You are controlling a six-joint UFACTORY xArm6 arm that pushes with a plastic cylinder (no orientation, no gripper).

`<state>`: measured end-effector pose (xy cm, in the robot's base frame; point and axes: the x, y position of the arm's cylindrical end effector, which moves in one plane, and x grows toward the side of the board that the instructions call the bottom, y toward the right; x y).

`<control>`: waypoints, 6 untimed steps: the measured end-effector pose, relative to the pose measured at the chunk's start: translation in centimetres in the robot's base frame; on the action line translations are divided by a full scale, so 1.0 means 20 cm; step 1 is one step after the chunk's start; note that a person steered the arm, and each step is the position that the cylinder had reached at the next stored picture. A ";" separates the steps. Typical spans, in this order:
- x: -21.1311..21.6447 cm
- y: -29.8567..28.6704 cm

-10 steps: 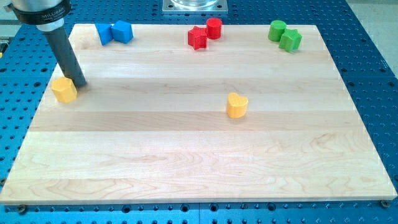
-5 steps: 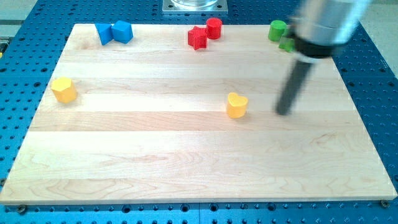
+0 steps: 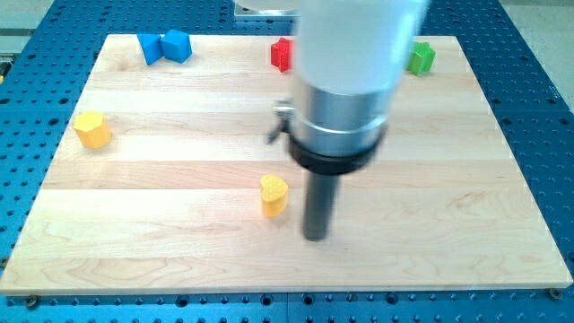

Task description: Push the yellow heart to the bottom right of the yellow hexagon

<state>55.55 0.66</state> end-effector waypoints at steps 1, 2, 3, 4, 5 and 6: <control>-0.18 -0.55; -0.17 -0.62; -0.05 -0.19; -0.17 -0.04; -0.40 -0.68; -0.40 -0.53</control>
<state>47.50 -9.96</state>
